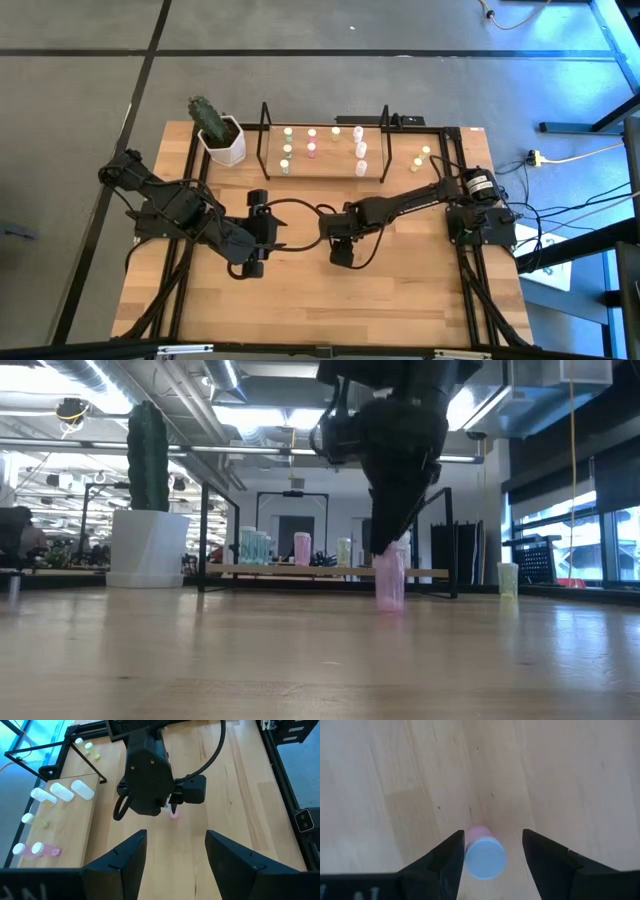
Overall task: Pick and place medicine bottles onto shelf by color
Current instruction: Put the pink pill bottle on the shelf aligned with the other pink pill bottle
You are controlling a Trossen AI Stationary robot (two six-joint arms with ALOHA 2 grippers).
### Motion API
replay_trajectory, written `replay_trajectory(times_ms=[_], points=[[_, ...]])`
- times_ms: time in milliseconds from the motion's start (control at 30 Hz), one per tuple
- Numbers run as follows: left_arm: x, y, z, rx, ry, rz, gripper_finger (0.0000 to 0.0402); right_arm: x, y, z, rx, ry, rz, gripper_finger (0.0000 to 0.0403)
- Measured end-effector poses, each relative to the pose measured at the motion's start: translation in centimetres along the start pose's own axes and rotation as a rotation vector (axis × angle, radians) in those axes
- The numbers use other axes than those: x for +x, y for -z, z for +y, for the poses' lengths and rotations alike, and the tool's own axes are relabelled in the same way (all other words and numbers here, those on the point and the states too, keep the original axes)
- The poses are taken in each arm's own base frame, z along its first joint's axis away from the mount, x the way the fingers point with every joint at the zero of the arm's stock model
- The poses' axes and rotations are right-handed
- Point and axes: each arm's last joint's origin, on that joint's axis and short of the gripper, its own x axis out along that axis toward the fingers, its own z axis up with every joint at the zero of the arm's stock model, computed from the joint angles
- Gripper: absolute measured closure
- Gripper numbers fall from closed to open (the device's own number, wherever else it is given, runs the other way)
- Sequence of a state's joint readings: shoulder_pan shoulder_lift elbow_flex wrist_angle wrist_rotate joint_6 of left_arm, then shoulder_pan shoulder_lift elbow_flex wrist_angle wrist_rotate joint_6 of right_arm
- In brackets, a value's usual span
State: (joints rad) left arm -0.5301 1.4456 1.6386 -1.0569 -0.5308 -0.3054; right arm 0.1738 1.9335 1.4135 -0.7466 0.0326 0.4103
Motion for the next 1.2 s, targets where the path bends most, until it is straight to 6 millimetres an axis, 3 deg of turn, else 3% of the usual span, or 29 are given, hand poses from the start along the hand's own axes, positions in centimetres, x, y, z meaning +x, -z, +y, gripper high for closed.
replay_trajectory(times_ms=[200, 367, 600, 800, 967, 1200], points=[[0.0, 0.0, 0.0, 0.000, 0.000, 0.000, 0.0206, -1.8, -1.4, 0.5, 0.007, -0.016, -0.036, 0.0201], [0.0, 0.0, 0.0, 0.001, 0.003, 0.004, 0.0206, -4.5, -2.0, 1.6, -0.012, 0.044, -0.036, 0.0201], [0.0, 0.1, -0.1, 0.002, 0.027, 0.012, 0.0206, -10.1, -1.4, 4.2, -0.033, 0.247, -0.060, 0.0201], [0.4, 0.0, -0.3, 0.000, 0.026, 0.011, 0.0206, -15.3, 0.1, 7.9, -0.096, 0.319, -0.191, 0.0201], [2.8, -0.2, -1.3, 0.013, 0.009, 0.055, 0.0206, -19.2, 1.4, 10.5, -0.149, 0.243, -0.285, 0.0201], [8.2, -0.8, -2.0, -0.019, -0.017, 0.100, 0.0206, -24.3, 3.4, 12.5, -0.195, 0.161, -0.411, 0.0201]])
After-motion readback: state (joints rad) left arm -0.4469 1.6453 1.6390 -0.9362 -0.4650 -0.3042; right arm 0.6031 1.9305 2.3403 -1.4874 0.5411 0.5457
